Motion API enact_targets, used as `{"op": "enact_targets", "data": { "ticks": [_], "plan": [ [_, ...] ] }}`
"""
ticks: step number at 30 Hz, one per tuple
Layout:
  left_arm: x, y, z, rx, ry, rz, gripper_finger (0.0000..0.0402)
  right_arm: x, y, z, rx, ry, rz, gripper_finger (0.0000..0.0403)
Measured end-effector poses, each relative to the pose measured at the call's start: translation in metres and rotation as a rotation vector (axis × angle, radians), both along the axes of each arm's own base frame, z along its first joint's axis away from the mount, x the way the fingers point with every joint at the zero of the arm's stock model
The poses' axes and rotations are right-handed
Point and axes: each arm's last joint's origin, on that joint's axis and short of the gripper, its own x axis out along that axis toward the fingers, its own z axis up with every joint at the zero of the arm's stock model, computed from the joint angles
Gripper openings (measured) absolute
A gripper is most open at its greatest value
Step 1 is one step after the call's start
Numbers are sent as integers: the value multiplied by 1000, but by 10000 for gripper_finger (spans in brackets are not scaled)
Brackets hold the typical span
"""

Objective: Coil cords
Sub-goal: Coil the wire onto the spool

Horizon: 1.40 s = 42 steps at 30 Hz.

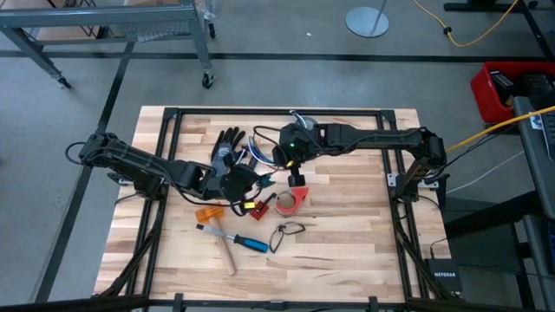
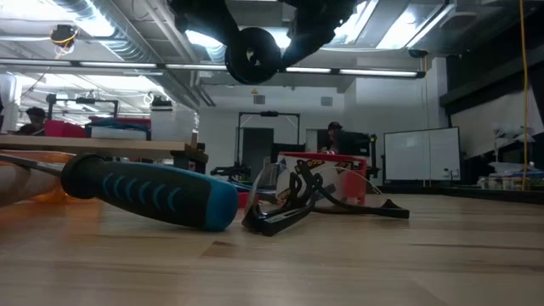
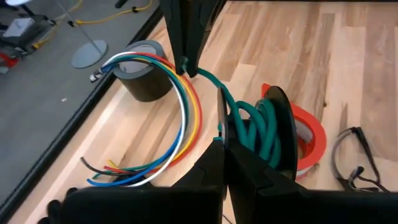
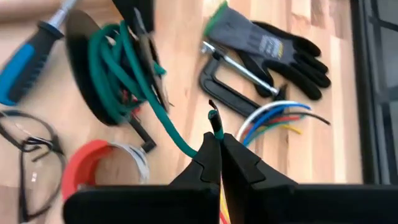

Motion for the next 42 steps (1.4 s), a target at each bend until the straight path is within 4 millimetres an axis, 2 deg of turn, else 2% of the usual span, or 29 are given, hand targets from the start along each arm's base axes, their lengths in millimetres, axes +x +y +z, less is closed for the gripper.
{"op": "enact_targets", "data": {
  "ticks": [11, 24, 31, 42],
  "plan": [
    [1, 2, 2, 50, -34, 60, 0, -6, -1, -4, -39, 80, -38, 1],
    [7, 3, 16, 64, -244, 215, 0, -7, -1, -4, 2, 86, -98, 1],
    [6, 5, 18, -6, -377, 380, 0, -3, -4, -1, 21, 23, -218, 1],
    [5, 7, 19, 17, -437, 469, 0, 2, -4, 1, 86, -47, -287, 1]
  ]
}}
